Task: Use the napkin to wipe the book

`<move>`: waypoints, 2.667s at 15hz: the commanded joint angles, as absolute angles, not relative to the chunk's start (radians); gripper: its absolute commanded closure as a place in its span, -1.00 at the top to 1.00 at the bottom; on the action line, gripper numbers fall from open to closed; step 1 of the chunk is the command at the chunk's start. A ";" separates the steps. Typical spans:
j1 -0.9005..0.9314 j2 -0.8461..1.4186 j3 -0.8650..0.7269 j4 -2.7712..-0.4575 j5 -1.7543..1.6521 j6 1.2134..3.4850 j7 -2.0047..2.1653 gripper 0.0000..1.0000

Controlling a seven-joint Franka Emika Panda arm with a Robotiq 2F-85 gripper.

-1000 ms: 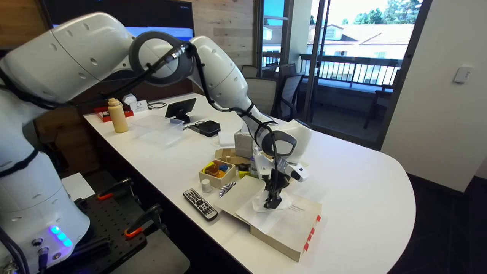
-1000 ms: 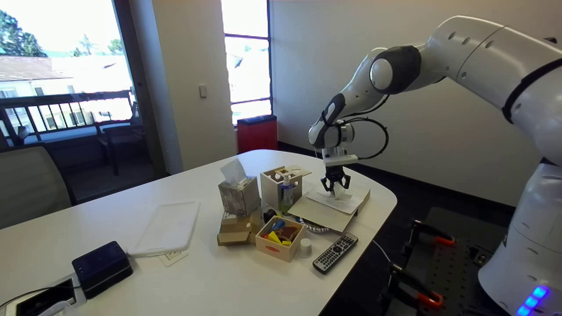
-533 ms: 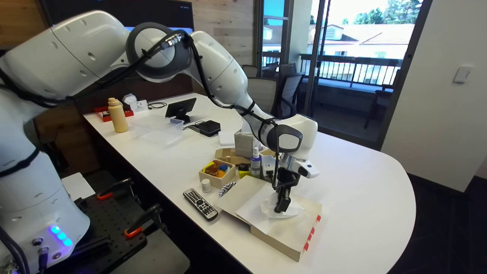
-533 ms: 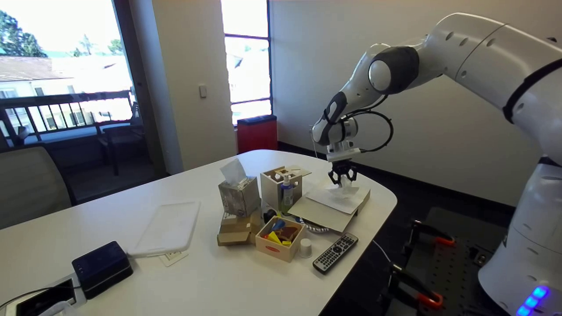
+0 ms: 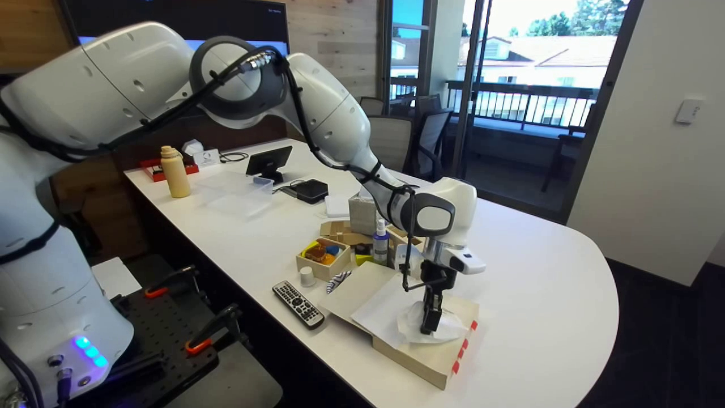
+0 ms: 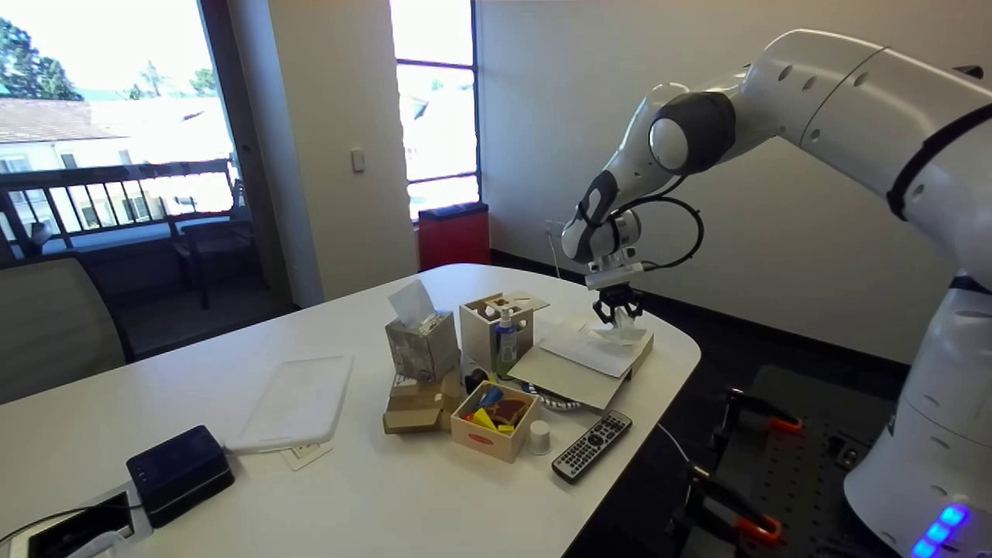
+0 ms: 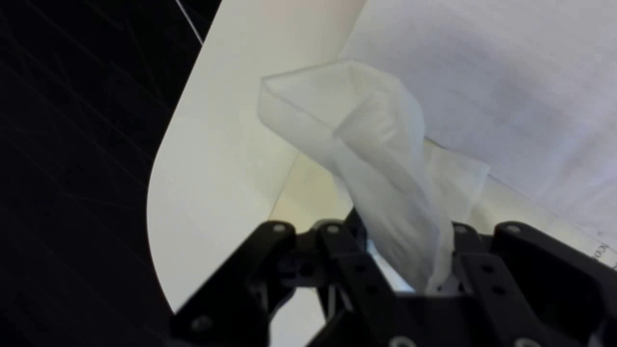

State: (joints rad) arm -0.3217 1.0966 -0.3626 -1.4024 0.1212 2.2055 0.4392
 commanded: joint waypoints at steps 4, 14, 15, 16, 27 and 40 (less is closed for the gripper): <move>-0.352 1.093 -0.354 -1.444 0.130 2.242 0.436 -0.94; -0.371 1.047 -0.248 -1.479 0.162 2.281 0.293 -0.94; -0.370 1.041 -0.236 -1.478 0.162 2.281 0.275 -0.94; -0.371 1.031 -0.217 -1.481 0.164 2.269 0.248 -0.94; -0.318 1.032 -0.241 -1.470 0.121 2.025 0.286 -0.94; -0.304 1.079 -0.386 -1.491 0.112 2.170 0.501 -0.94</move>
